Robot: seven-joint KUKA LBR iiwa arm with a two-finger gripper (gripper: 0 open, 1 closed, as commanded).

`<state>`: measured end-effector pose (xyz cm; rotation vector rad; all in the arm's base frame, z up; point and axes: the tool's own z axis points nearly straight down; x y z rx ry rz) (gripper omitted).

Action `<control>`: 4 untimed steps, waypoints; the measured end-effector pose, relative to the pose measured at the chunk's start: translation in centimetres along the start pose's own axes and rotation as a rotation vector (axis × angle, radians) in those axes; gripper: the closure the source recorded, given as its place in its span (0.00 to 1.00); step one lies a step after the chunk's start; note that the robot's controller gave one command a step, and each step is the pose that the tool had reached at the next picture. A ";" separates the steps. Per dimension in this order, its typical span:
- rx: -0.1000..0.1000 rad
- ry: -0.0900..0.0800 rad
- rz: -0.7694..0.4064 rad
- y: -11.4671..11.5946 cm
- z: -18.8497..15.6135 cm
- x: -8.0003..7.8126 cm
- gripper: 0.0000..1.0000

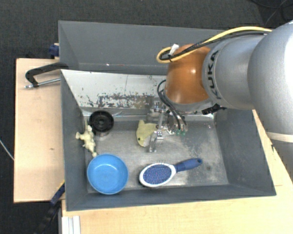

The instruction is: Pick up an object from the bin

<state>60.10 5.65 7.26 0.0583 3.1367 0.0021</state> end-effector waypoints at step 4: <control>-0.002 -0.010 0.000 0.4 -12.5 -1.0 1.00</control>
Offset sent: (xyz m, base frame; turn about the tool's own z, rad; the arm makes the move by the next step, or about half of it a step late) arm 0.0000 0.0000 0.0000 0.0000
